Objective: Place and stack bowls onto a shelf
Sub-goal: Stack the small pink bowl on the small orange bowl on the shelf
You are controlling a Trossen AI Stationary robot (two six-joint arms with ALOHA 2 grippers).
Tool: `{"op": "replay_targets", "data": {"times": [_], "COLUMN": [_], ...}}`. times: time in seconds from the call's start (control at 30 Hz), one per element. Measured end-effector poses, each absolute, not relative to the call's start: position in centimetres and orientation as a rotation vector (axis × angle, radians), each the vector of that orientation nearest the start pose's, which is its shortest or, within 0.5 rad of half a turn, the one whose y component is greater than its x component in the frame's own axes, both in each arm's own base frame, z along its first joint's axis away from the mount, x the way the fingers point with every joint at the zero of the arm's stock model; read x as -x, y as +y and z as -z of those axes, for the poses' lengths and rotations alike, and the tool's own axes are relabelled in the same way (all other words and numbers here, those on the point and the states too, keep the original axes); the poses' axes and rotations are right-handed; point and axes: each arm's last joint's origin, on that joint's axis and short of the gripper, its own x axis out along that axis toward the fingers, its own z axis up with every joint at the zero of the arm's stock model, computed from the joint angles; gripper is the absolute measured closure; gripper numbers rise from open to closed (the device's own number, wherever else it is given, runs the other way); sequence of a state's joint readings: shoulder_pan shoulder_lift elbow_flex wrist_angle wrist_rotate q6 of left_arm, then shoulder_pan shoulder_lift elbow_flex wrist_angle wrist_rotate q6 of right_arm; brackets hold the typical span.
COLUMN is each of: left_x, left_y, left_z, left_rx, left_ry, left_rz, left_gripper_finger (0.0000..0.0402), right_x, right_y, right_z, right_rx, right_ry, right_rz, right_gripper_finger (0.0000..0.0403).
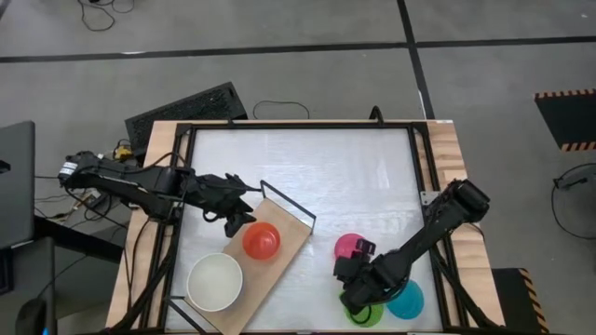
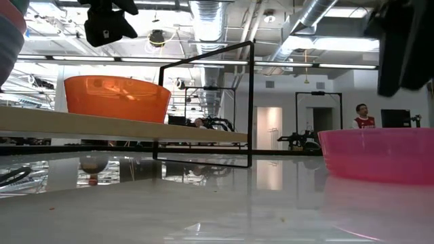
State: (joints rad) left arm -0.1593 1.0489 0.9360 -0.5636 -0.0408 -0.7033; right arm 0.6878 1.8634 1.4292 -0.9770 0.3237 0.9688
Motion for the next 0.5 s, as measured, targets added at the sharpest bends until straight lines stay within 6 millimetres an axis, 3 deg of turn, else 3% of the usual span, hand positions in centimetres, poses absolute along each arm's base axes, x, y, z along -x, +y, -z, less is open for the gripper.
{"op": "replay_targets", "data": {"times": [0.37,0.5], "left_x": [-21.1,-21.1], "left_y": [-3.3,-3.3], "left_z": [-30.4,-30.4], "left_rx": [0.605,0.604], "left_ry": [0.683,0.685], "left_rz": [-0.127,-0.128], "left_gripper_finger": [0.0235,0.0235], "right_x": [-30.1,-30.6], "right_y": [20.8,20.1], "right_z": [-18.2,-18.2], "right_rx": [-0.140,-0.167], "right_ry": [1.322,1.329], "right_rz": [0.365,0.386], "right_gripper_finger": [0.0204,0.0277]}}
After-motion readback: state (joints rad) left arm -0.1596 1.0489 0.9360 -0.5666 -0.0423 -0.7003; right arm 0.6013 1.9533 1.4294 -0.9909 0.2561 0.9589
